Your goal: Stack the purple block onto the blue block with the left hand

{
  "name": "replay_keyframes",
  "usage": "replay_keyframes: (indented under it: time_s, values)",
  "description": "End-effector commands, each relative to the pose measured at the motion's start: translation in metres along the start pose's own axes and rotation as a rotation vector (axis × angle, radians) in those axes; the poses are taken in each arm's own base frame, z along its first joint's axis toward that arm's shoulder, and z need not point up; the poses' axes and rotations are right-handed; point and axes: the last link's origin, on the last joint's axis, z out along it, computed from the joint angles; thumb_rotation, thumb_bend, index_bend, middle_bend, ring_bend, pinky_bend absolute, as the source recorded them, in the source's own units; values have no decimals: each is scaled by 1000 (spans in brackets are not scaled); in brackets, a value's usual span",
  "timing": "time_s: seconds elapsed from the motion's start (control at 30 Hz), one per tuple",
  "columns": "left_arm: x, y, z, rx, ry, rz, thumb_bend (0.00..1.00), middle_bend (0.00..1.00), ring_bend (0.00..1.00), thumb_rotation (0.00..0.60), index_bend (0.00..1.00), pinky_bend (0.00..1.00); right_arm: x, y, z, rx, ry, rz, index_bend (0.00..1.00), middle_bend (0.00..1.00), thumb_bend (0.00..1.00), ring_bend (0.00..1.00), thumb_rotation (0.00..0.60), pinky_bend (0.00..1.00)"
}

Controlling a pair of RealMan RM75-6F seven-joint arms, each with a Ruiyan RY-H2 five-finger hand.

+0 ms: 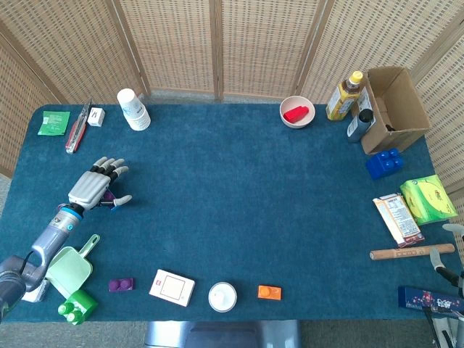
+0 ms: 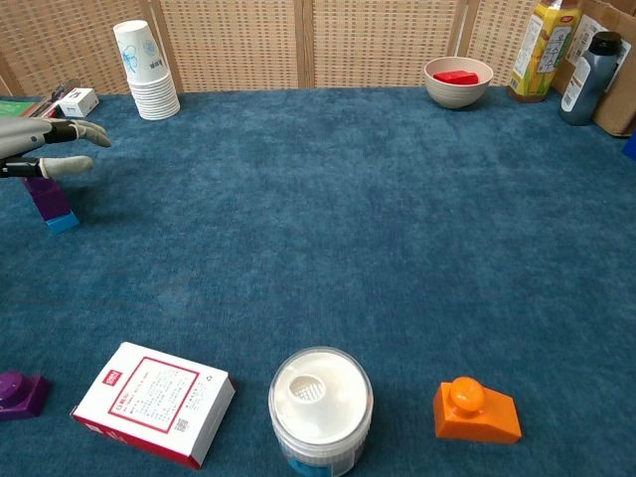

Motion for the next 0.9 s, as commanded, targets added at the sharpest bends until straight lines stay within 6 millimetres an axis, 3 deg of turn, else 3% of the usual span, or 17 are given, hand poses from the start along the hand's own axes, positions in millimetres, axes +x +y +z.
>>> replay_keyframes:
  time_s: [0.03,0.27,0.9]
  values:
    - [0,3,1,-13,-4,9,174,5,0,0,136,0,0,0,0,0,0,1,353,140,283,0,600,0]
    - [-10,12,1,-44,-38,64,176,5,0,0,138,0,2,2,-1,-4,7,0,354,140,280,0,600,0]
    - [-18,1,-4,-25,-64,120,180,6,0,0,140,0,2,2,-1,-1,11,6,353,140,282,0,600,0]
